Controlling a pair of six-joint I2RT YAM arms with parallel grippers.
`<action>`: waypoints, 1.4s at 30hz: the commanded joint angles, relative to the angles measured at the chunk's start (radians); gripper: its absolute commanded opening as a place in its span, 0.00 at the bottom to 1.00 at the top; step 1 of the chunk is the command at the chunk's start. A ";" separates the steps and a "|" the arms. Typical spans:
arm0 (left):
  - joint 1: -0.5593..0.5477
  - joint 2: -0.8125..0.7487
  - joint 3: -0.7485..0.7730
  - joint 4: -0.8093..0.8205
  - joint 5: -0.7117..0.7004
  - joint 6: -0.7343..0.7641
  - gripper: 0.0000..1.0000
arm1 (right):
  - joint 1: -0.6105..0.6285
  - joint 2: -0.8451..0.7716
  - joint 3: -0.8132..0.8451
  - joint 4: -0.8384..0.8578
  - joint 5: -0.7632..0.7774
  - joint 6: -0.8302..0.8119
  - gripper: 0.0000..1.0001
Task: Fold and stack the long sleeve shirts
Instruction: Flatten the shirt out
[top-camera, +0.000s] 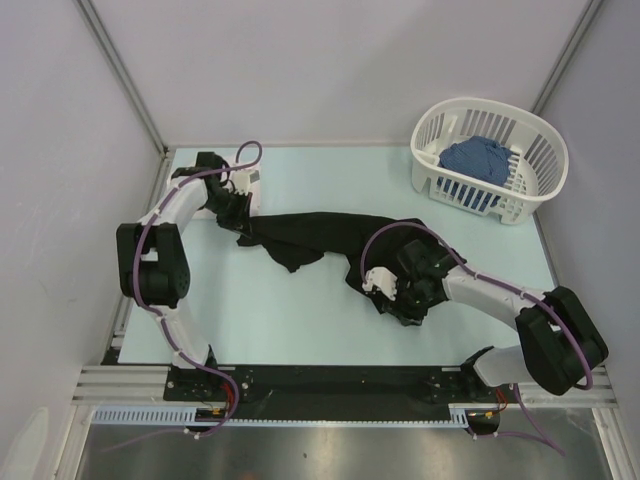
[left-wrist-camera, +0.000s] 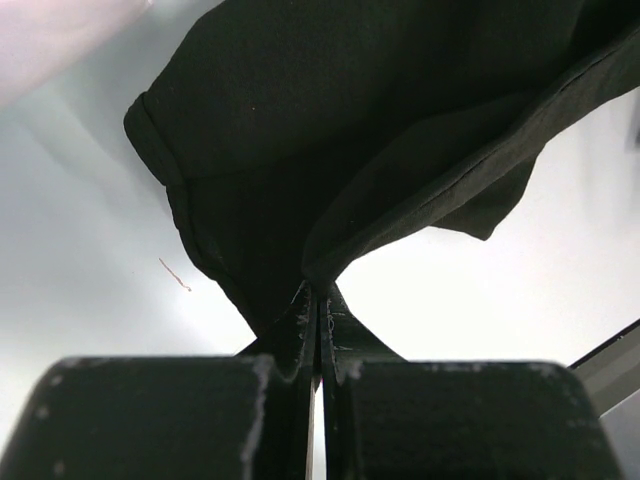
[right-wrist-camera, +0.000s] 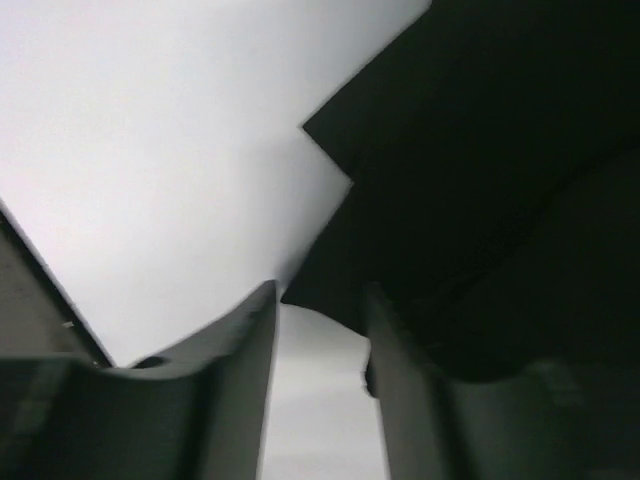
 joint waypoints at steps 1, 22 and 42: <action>0.007 -0.052 -0.004 0.015 0.021 -0.019 0.00 | 0.026 0.066 -0.061 0.153 0.201 -0.003 0.36; 0.005 -0.071 0.039 -0.023 0.028 0.013 0.00 | 0.052 -0.404 0.482 0.146 0.018 0.319 0.00; 0.005 -0.584 -0.273 -0.046 0.069 0.468 0.00 | -0.011 -0.395 0.944 0.527 0.311 0.574 0.00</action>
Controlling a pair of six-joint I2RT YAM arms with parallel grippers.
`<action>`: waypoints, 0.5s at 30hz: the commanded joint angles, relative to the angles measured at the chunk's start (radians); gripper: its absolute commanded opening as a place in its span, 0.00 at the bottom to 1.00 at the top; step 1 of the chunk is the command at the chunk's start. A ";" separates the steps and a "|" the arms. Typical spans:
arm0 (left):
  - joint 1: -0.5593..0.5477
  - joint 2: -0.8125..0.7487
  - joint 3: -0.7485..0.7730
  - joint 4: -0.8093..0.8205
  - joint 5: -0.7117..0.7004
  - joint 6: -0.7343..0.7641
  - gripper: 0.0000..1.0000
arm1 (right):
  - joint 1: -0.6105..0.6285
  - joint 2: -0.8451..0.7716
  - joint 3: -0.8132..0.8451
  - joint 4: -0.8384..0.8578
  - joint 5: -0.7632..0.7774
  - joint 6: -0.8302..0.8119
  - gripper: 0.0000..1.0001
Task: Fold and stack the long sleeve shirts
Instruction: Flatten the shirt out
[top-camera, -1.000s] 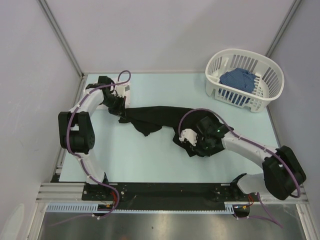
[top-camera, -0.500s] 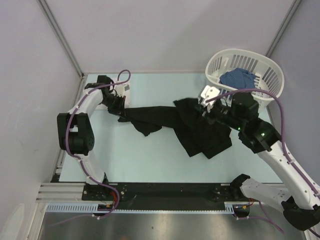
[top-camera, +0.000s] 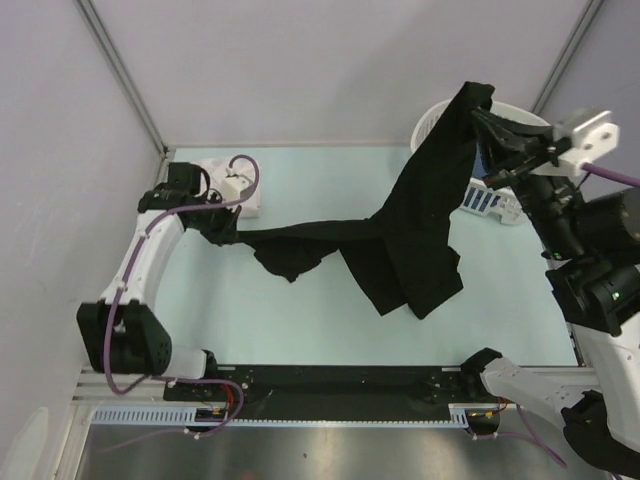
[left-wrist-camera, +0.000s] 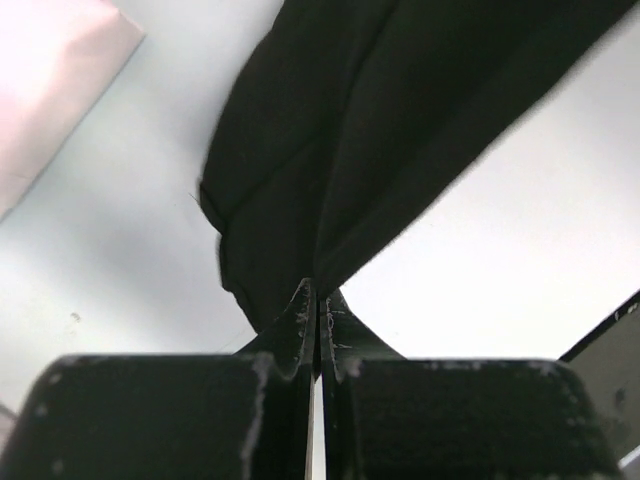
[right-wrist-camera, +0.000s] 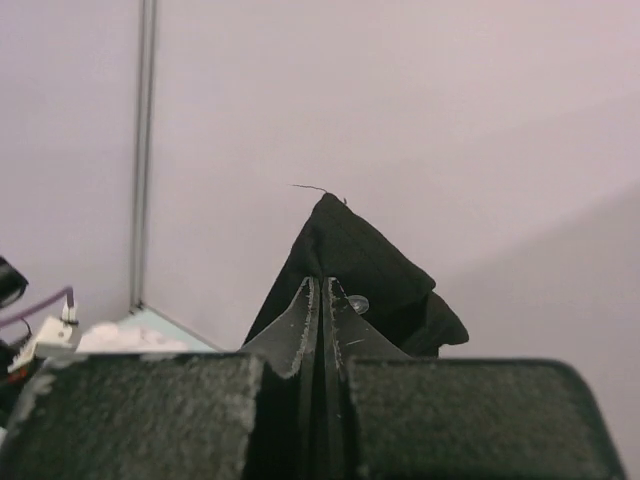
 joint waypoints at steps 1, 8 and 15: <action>0.005 -0.195 -0.094 0.003 0.091 0.194 0.00 | -0.004 0.019 -0.038 0.115 0.021 0.191 0.00; 0.005 -0.307 -0.207 -0.057 0.103 0.377 0.00 | -0.080 0.156 -0.353 0.320 -0.074 0.386 0.00; 0.001 -0.267 -0.215 -0.013 0.073 0.298 0.00 | -0.212 0.689 -0.144 0.277 -0.349 0.415 0.02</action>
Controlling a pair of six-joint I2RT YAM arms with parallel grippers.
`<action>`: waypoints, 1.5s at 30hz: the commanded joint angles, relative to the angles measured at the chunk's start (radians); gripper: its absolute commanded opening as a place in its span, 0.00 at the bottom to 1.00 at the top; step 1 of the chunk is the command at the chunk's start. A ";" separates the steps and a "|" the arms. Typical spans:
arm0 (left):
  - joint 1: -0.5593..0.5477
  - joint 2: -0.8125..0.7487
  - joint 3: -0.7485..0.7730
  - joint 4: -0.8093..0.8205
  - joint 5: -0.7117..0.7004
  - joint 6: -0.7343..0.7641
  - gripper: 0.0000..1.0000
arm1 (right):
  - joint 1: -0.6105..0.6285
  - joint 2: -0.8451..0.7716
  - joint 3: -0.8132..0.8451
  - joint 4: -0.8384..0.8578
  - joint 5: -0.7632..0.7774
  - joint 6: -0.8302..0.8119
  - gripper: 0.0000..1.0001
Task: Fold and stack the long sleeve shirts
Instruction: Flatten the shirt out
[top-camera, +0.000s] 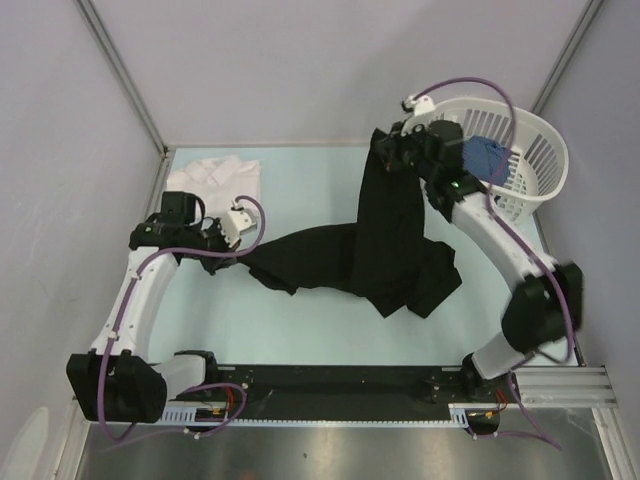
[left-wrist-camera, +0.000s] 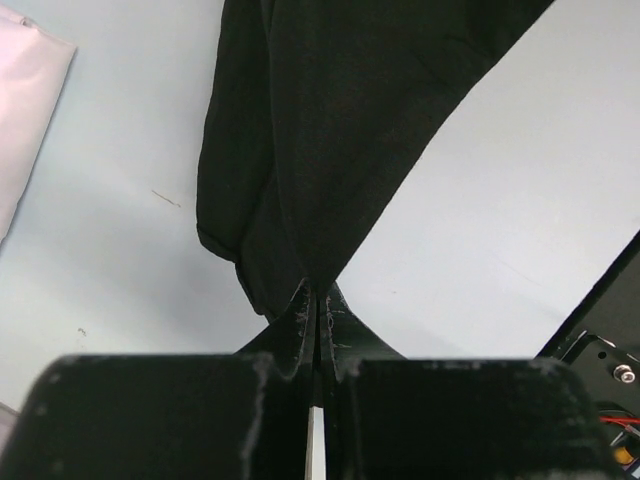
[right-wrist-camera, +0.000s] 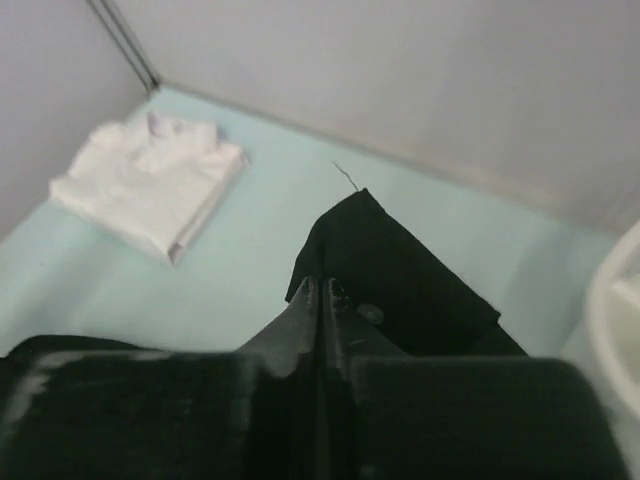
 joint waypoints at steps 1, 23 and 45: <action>0.001 0.020 0.000 0.056 -0.007 -0.020 0.00 | -0.060 0.260 0.213 -0.179 -0.232 0.010 0.30; 0.096 0.448 0.360 0.016 0.196 -0.434 0.00 | -0.318 -0.245 -0.526 -0.567 -0.556 -0.338 0.56; 0.107 0.432 0.303 0.065 0.149 -0.461 0.00 | -0.290 0.081 -0.320 -0.378 -0.616 -0.179 0.19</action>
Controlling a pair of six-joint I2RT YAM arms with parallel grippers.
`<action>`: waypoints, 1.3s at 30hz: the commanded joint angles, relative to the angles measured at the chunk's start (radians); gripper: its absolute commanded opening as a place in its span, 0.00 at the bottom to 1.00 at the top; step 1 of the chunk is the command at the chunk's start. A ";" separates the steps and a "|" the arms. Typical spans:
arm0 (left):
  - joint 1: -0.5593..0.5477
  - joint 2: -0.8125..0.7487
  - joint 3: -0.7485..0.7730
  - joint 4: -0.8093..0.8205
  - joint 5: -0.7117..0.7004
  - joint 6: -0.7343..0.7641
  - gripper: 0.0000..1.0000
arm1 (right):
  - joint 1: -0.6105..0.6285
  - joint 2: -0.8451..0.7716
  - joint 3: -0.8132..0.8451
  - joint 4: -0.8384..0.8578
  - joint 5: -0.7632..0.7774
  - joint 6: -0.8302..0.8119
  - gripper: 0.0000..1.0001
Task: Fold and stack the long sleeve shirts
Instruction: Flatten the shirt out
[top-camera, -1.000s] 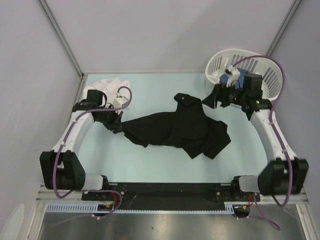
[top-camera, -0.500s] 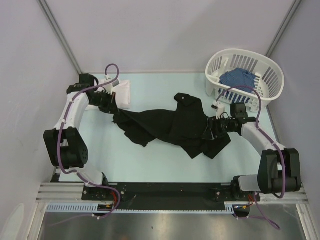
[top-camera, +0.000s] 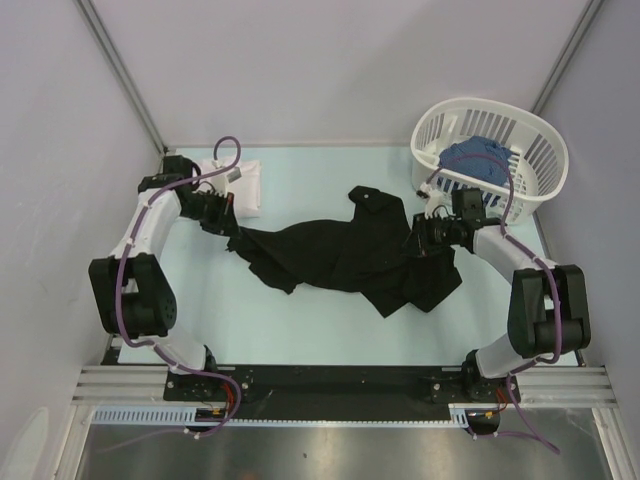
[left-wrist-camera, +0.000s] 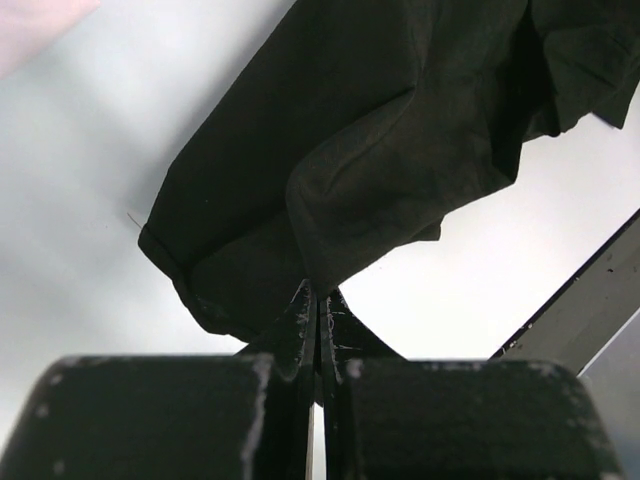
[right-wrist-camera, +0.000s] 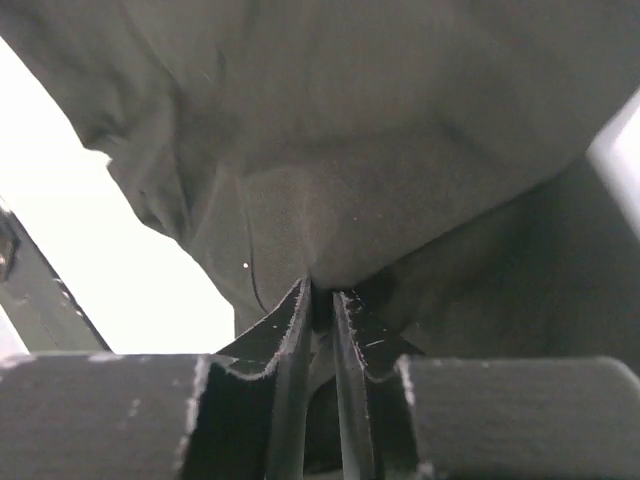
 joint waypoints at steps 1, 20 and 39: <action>-0.002 -0.067 -0.022 0.036 0.009 -0.017 0.00 | -0.007 -0.016 0.162 0.016 -0.082 0.031 0.22; 0.001 -0.064 -0.054 0.099 0.019 -0.050 0.00 | -0.061 0.010 0.255 -0.221 -0.059 -0.038 0.59; 0.001 -0.057 -0.054 0.120 -0.009 -0.071 0.00 | 0.026 0.203 0.359 0.081 -0.142 0.211 0.00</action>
